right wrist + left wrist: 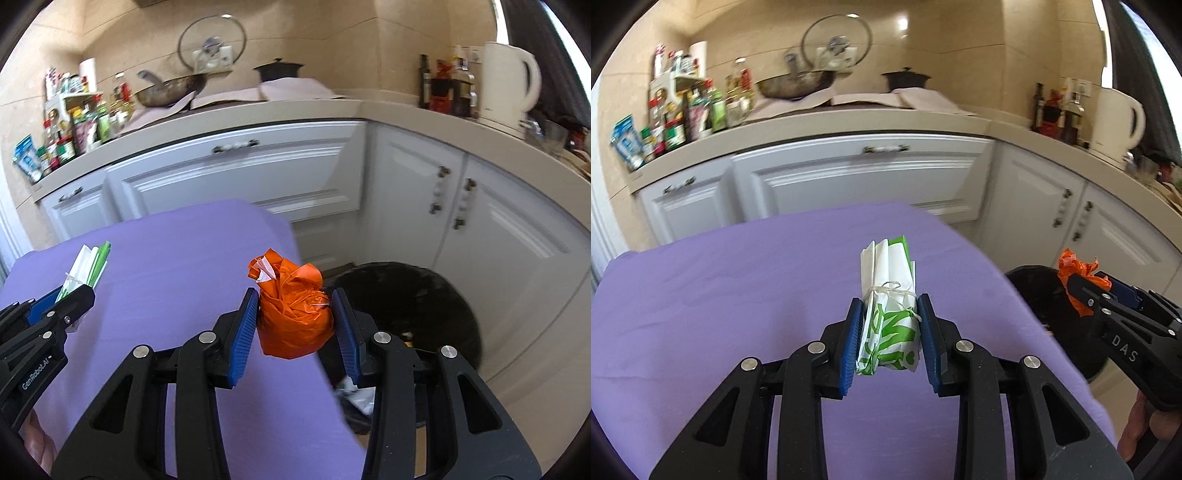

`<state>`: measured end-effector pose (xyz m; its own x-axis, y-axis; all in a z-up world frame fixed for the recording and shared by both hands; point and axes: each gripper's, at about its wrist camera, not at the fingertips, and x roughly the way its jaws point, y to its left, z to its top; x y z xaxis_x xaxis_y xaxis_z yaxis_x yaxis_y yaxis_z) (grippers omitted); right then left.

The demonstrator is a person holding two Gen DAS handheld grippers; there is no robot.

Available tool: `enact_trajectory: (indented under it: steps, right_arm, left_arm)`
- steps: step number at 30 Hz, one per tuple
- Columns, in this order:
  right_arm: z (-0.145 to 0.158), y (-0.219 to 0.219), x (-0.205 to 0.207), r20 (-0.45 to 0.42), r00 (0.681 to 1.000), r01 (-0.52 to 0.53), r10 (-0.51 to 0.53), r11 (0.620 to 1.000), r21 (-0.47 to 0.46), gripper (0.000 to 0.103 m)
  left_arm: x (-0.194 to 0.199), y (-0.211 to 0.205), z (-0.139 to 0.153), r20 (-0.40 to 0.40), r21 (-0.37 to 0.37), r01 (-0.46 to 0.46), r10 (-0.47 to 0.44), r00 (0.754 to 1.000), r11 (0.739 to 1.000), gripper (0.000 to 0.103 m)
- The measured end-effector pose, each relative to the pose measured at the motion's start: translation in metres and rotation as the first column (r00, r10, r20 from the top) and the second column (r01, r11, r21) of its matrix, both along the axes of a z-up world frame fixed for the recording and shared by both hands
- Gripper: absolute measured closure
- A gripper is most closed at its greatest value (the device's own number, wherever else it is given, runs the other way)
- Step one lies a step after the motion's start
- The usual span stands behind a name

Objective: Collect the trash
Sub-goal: 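Carry the bag and wrapper over the black bin and open both tools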

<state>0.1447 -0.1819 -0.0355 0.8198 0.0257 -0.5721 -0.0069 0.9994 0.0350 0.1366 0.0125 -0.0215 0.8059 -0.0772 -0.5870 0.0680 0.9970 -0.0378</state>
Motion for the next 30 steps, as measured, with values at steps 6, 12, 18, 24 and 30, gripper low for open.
enact_trajectory:
  steps: [6, 12, 18, 24, 30]
  right_arm:
    - [0.004, -0.037, -0.003, 0.019, 0.997, 0.073, -0.073, 0.997, -0.003, 0.063]
    - [0.001, -0.067, -0.001, 0.028, 0.991, 0.129, -0.129, 0.992, -0.005, 0.063]
    - [-0.005, -0.091, 0.006, 0.029, 0.986, 0.163, -0.163, 0.987, 0.004, 0.063]
    - [-0.010, -0.104, 0.013, 0.027, 0.983, 0.181, -0.181, 0.983, 0.013, 0.063]
    - [-0.015, -0.114, 0.023, 0.023, 0.981, 0.191, -0.191, 0.981, 0.018, 0.063]
  left_arm:
    - [0.004, -0.043, 0.004, 0.025, 0.011, 0.086, -0.086, 0.996, 0.996, 0.072]
    - [0.014, -0.080, 0.004, 0.034, 0.020, 0.139, -0.140, 0.990, 0.990, 0.072]
    - [0.024, -0.107, 0.001, 0.033, 0.030, 0.166, -0.167, 0.985, 0.986, 0.072]
    - [0.036, -0.124, -0.008, 0.016, 0.047, 0.179, -0.180, 0.983, 0.983, 0.072]
    - [0.046, -0.138, -0.013, 0.011, 0.062, 0.189, -0.190, 0.982, 0.980, 0.071]
